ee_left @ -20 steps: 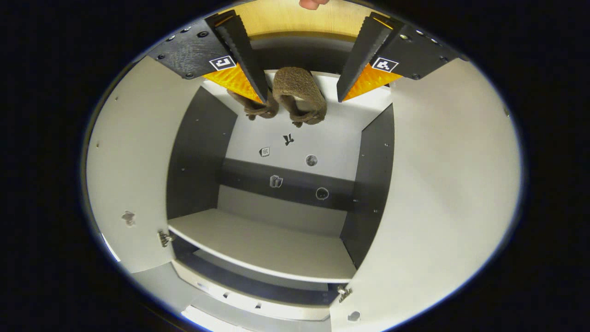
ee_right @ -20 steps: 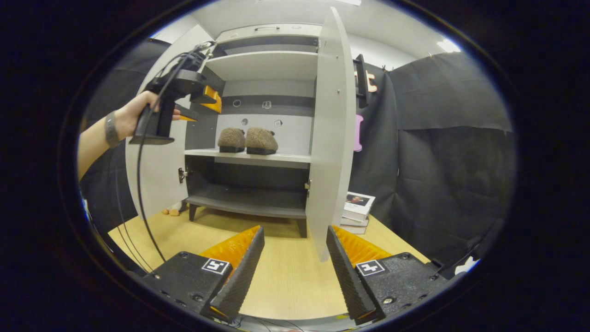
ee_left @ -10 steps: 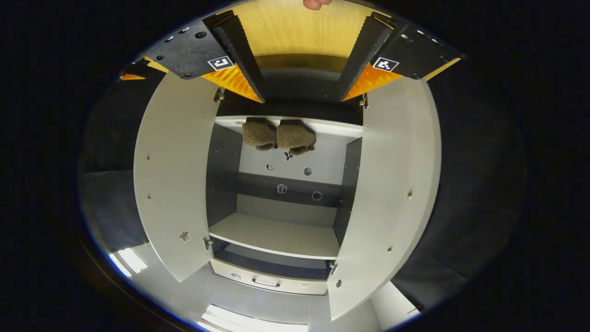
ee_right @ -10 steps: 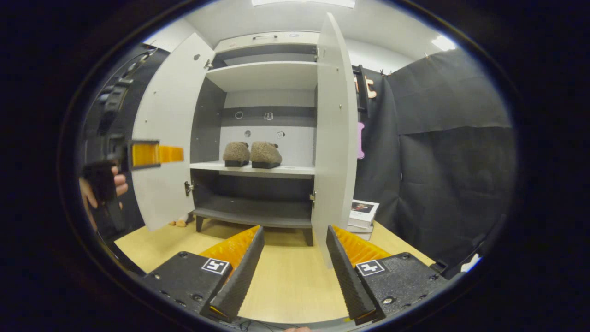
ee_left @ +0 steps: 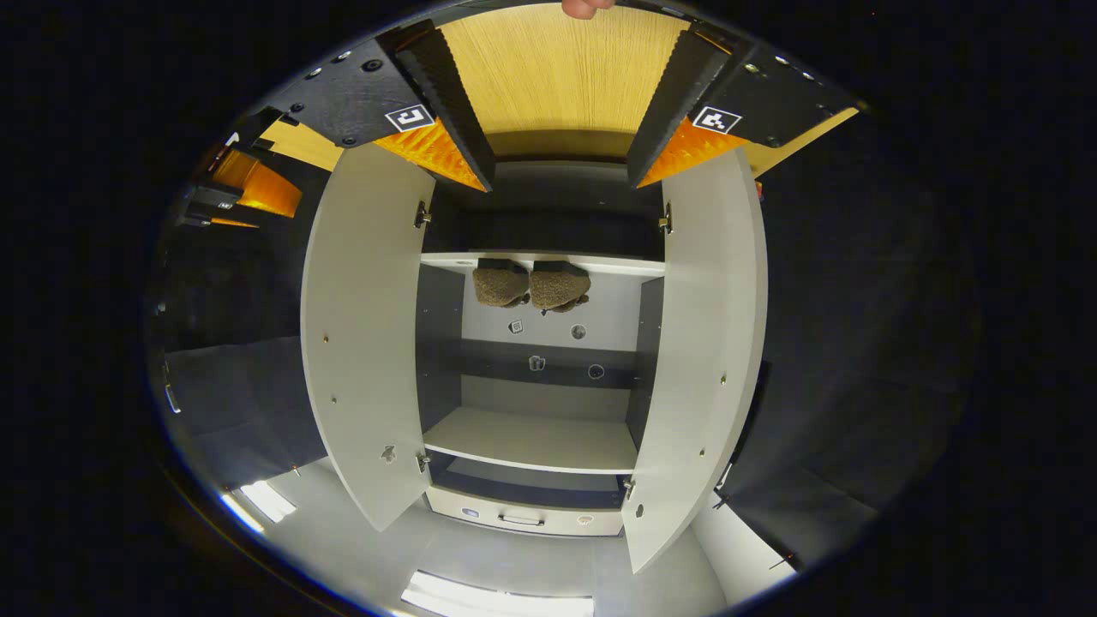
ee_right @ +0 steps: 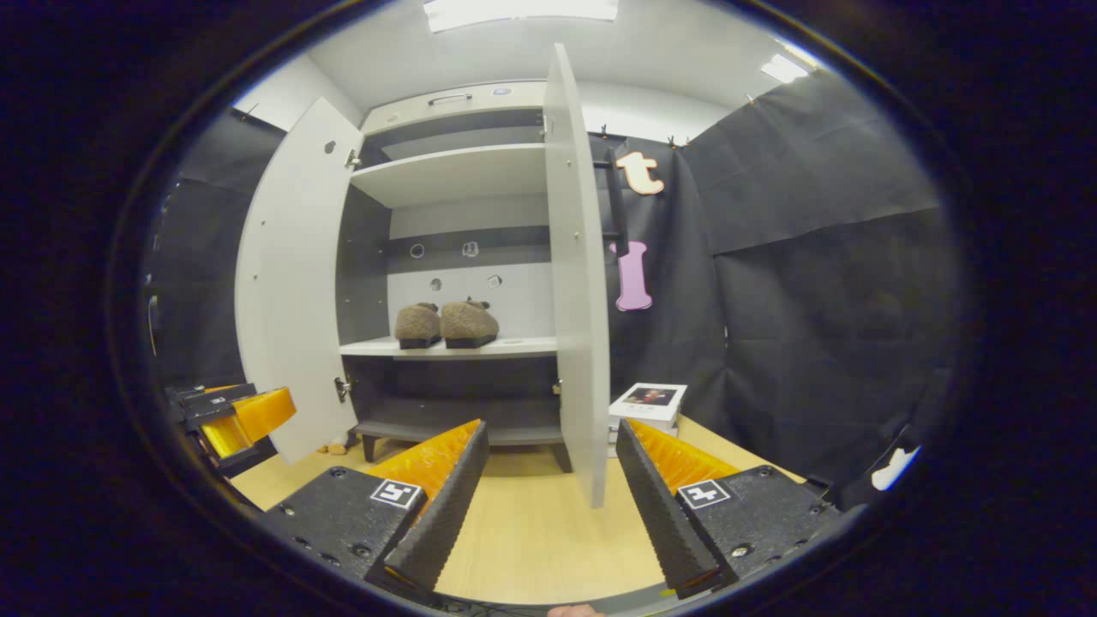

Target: Grab one shoe with the right hand and put it into the shoe cabinet, grab the other shoe with the left hand and put it into the shoe cabinet; then close the right door with the right hand and the left door with the left hand.

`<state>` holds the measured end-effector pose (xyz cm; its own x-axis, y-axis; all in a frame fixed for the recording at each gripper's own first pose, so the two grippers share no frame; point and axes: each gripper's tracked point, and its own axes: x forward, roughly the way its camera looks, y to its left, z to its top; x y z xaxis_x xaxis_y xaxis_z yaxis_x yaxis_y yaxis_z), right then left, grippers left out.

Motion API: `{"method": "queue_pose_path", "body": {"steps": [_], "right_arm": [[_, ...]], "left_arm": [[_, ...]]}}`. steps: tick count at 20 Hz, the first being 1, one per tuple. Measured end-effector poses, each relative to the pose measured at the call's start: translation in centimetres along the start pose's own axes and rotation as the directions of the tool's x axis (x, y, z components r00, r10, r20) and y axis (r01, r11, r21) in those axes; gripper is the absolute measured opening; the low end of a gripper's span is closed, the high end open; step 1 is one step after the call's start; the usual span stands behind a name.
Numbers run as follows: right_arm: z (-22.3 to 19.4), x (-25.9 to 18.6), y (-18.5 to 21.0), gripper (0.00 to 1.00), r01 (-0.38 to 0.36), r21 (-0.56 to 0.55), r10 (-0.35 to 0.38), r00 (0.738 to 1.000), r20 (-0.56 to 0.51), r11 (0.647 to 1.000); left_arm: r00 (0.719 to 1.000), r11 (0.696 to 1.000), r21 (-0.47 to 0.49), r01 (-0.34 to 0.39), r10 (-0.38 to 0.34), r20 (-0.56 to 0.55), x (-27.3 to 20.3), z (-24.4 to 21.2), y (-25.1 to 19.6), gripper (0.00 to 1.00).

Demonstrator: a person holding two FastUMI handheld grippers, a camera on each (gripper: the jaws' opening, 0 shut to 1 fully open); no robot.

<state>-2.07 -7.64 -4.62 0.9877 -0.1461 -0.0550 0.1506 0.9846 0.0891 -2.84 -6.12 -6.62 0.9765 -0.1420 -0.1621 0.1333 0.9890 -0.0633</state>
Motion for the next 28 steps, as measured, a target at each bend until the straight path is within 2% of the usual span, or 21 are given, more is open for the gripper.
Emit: {"method": "queue_pose_path", "body": {"steps": [4,7,11,15,18,22,27,28], "right_arm": [[7.4,1.1,-4.9,0.98,0.080,-0.044,-0.074,0.989,0.132,0.996],[12.0,2.6,-7.6,0.97,0.095,-0.064,-0.081,0.977,0.196,0.993],[16.2,6.4,-10.2,0.98,0.124,-0.132,-0.094,0.972,0.213,0.983],[20.2,10.2,-10.4,0.98,0.108,-0.160,-0.075,0.976,0.204,0.981],[21.5,12.7,-10.6,1.00,0.095,-0.165,-0.063,0.980,0.190,0.982],[21.0,14.9,-10.2,0.97,0.087,-0.175,-0.059,0.985,0.160,0.981],[20.9,14.9,-9.4,0.90,0.054,-0.132,-0.031,0.985,0.168,0.990],[20.8,14.8,-9.1,0.92,0.044,-0.124,-0.023,0.986,0.165,0.991]], "left_arm": [[1.000,0.999,-0.009,0.031,-0.031,-0.005,-0.1,0.0,-0.8,0.93],[0.999,0.999,-0.018,0.031,-0.032,-0.008,-0.3,0.0,-0.6,0.94],[1.000,1.000,-0.004,0.021,-0.021,-0.012,-0.6,-0.3,0.0,0.93],[1.000,1.000,0.004,0.014,-0.014,-0.016,-0.6,-0.3,0.3,0.93],[1.000,1.000,0.006,0.011,-0.011,-0.013,-0.5,-0.1,0.4,0.94],[1.000,1.000,0.000,0.005,-0.005,-0.028,-0.4,-0.5,0.6,0.93],[1.000,1.000,-0.004,0.001,-0.001,-0.026,-0.1,-0.4,0.8,0.93],[1.000,1.000,-0.007,0.005,-0.005,-0.026,0.1,-0.3,0.7,0.94]]}}
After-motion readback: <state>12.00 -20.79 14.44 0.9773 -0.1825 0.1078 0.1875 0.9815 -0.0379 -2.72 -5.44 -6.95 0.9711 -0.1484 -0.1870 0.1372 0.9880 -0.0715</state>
